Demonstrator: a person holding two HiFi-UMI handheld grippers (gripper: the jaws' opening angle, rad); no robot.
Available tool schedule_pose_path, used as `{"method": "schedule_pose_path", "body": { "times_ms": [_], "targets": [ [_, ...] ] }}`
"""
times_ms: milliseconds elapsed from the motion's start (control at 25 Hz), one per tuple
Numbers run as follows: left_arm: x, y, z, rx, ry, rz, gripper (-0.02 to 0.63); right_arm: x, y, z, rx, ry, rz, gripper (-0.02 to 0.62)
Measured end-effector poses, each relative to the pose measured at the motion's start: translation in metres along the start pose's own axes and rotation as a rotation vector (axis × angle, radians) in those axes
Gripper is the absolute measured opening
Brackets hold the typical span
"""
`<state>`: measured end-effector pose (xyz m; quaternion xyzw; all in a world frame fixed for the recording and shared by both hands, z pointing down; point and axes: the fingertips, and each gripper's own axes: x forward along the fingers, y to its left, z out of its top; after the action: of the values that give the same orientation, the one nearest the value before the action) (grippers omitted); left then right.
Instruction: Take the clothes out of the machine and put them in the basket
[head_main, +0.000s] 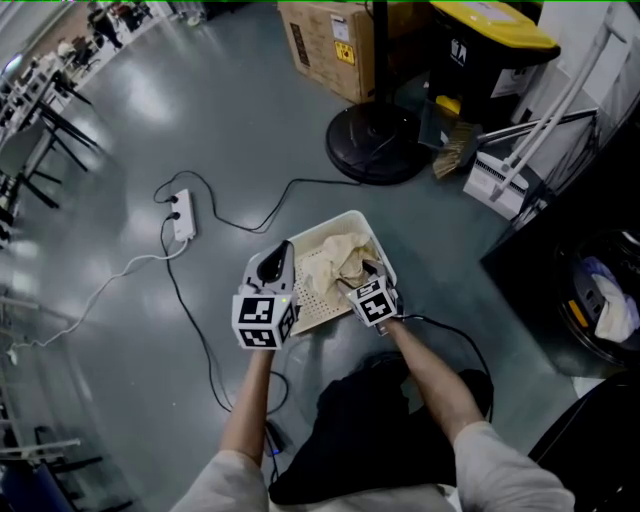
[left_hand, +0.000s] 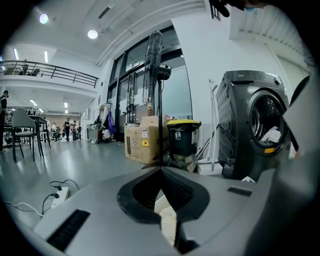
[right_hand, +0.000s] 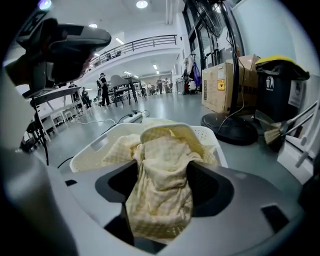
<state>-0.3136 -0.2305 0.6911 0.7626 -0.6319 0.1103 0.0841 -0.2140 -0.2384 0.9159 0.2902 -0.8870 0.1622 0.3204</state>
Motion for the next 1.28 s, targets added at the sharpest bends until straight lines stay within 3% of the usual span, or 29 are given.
{"method": "schedule_pose_path", "body": {
  "times_ms": [80,280,480,520,720,840,960,1280],
  "targets": [
    [0.002,-0.002,0.002,-0.001,-0.002,-0.008,0.018,-0.005,0.001,0.005,-0.002,-0.023,0.008,0.352],
    [0.01,-0.012,0.007,-0.003,-0.01,-0.038,0.018,-0.032,-0.002,0.021,-0.014,-0.114,0.009,0.377],
    [0.023,-0.03,0.019,-0.006,-0.031,-0.086,0.018,-0.076,-0.033,0.069,-0.008,-0.269,-0.097,0.374],
    [0.026,-0.036,0.023,-0.004,-0.036,-0.099,0.018,-0.088,-0.043,0.078,-0.008,-0.299,-0.131,0.359],
    [0.035,-0.065,0.038,-0.003,-0.051,-0.166,0.018,-0.147,-0.096,0.102,0.042,-0.402,-0.268,0.143],
    [0.042,-0.082,0.048,-0.002,-0.063,-0.21,0.018,-0.183,-0.116,0.106,0.044,-0.414,-0.322,0.07],
    [0.049,-0.104,0.057,0.011,-0.074,-0.264,0.018,-0.216,-0.131,0.107,0.039,-0.433,-0.379,0.035],
    [0.068,-0.187,0.078,0.054,-0.097,-0.429,0.018,-0.311,-0.172,0.083,0.078,-0.465,-0.545,0.026]
  ]
}}
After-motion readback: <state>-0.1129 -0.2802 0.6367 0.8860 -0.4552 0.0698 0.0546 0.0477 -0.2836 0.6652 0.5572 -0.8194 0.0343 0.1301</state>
